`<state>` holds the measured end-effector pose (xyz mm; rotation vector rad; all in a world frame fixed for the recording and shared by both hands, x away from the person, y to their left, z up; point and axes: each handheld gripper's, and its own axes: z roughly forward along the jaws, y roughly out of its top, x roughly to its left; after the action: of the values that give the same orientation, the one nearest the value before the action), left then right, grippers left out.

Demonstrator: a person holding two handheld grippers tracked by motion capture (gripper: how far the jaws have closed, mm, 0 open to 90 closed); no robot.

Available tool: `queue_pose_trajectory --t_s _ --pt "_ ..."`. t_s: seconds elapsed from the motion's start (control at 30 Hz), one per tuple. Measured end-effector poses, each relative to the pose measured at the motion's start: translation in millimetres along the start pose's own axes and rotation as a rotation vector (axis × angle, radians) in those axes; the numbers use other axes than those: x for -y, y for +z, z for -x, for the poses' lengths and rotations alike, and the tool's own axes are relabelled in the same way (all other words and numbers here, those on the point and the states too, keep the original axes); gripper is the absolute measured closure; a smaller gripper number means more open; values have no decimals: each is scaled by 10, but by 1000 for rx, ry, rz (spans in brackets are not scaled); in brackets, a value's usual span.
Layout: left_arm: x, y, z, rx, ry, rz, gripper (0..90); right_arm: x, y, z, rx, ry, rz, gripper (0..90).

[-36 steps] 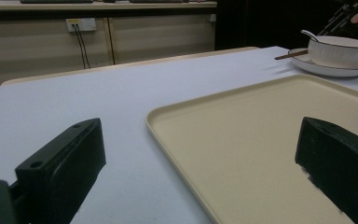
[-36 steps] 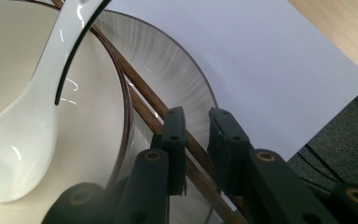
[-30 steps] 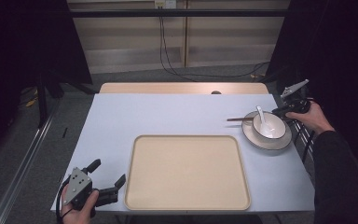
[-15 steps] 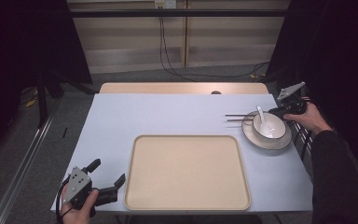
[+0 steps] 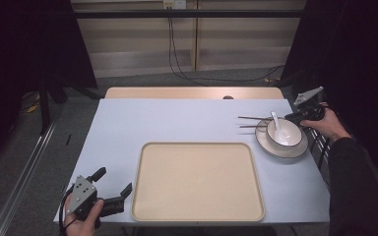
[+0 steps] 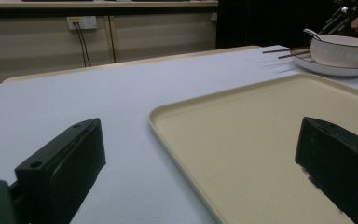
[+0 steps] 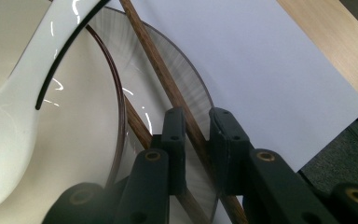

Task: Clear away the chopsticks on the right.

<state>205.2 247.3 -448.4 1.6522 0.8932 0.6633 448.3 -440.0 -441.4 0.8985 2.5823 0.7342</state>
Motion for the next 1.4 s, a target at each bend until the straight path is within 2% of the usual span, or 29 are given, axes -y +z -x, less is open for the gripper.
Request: queue_pose_trajectory --t_s 0.1,0.2,0.27,0.3,0.33,0.4,0.47,0.5,0.63,0.67,0.7,0.73,0.77,0.8,0.83,0.87,0.9,1.0,1.07,1.1,1.13,1.17,1.27,1.3,1.4 --pt "-1 -4 1 1 7 -4 15 -13 -2 -1 3 -8 -40 798" --pt "0 -8 1 1 6 -2 15 -8 3 4 8 -10 -33 813" --pt "3 -2 -3 -1 -1 -2 15 -4 5 6 -9 -11 -30 843" --pt "4 1 -4 -2 -3 -2 15 -5 2 8 13 -13 -37 854" --pt "3 0 -5 -2 2 -3 15 -1 -1 16 -6 -12 -31 855" --pt "3 0 -4 0 2 -5 15 0 -6 13 7 -14 -38 857" --pt "3 1 -4 0 4 -7 15 0 -10 27 1 -23 -21 858" --pt "2 0 -2 -1 6 -6 15 -1 -47 34 7 -15 7 858" --pt "0 -3 1 -3 8 -1 15 3 -134 53 25 -3 37 858" --pt "0 -3 1 -3 8 -1 15 12 -160 48 17 15 36 858" --pt "0 -2 2 -3 9 -2 15 19 -186 42 41 36 32 858" --pt "0 -2 2 -3 9 -2 16 19 -186 42 41 36 32 858" --pt "0 1 0 -2 14 -5 16 32 -208 50 18 45 38 858" --pt "1 6 0 -5 17 -8 16 46 -230 49 20 61 42 858" --pt "1 11 -3 -2 21 -5 16 77 -286 50 29 97 59 858" --pt "-2 13 3 -8 21 -3 16 77 -286 50 29 97 59 858" --pt "-6 11 -5 -6 35 -7 16 102 -355 49 31 126 87 858" --pt "-14 11 -10 -16 52 -5 16 118 -425 35 49 145 110 858" --pt "-14 17 -10 -11 54 -2 16 130 -483 14 38 172 126 858" --pt "-15 27 -21 -13 71 -4 16 143 -546 -18 34 204 137 859" --pt "-14 35 -14 -16 65 -8 16 143 -546 -18 34 204 137 859" --pt "-15 47 -19 -14 70 -6 16 156 -583 -49 29 252 162 859" --pt "-18 91 -27 -8 76 -16 16 174 -620 -85 30 276 170 859" --pt "-34 122 -40 -2 96 -15 16 191 -654 -131 16 319 190 859" --pt "-42 150 -48 -3 96 -8 16 210 -689 -180 4 342 217 859"
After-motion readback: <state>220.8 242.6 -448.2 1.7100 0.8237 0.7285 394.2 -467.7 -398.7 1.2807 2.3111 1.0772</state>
